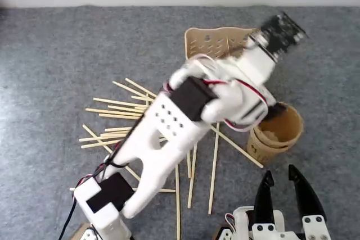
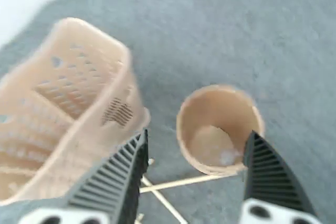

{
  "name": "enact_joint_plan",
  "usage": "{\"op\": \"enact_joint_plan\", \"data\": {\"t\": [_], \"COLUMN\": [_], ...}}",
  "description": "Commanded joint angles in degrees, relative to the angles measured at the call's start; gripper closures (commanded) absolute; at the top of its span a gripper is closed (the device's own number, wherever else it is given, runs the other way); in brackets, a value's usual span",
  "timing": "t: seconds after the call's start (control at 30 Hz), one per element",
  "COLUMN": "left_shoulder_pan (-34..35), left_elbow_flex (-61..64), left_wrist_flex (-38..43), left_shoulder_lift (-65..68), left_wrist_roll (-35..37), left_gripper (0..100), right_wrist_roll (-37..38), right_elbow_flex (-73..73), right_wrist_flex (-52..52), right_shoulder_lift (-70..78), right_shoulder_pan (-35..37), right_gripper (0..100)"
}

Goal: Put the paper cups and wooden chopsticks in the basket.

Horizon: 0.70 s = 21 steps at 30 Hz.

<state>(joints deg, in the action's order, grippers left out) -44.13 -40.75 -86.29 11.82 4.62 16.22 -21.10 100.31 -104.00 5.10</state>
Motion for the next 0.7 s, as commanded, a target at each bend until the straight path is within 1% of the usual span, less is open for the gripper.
{"op": "enact_joint_plan", "data": {"t": [0.0, 0.1, 0.33, 0.37, 0.43, 0.53, 0.57, 0.6, 0.67], "left_shoulder_pan": [3.60, 6.24, 13.98, 15.21, 17.93, 21.45, 22.07, 22.51, 23.91], "left_elbow_flex": [-5.85, -8.22, -13.05, -12.70, -12.18, -9.89, -8.75, -6.90, -2.15], "left_wrist_flex": [-2.29, -4.84, -13.98, -14.24, -14.24, -14.24, -14.24, -14.33, -14.24], "left_shoulder_lift": [-1.23, -1.67, -1.67, -1.67, -2.02, -3.78, -4.48, -5.45, -8.18], "left_wrist_roll": [0.53, 0.53, 0.53, 0.53, 0.53, -0.26, -2.55, -4.57, -5.27], "left_gripper": [72, 72, 72, 73, 80, 95, 99, 99, 99], "right_wrist_roll": [0.35, 0.35, 0.70, 0.79, 0.79, 0.79, 0.88, 1.32, 4.31], "right_elbow_flex": [1.05, 0.97, -1.76, -3.16, -5.71, -7.21, -7.21, -7.12, -7.12], "right_wrist_flex": [1.80, 1.63, 0.75, 0.04, -1.27, -1.98, -1.98, -1.98, -1.98], "right_shoulder_lift": [0.22, 0.22, 1.01, 1.01, 1.10, 3.47, 5.32, 7.69, 13.49], "right_shoulder_pan": [0.57, 0.57, 0.40, 0.22, 0.04, 0.04, 0.04, 0.04, 0.04], "right_gripper": [87.0, 87.0, 87.0, 87.0, 87.0, 87.2, 88.1, 89.8, 93.8]}}
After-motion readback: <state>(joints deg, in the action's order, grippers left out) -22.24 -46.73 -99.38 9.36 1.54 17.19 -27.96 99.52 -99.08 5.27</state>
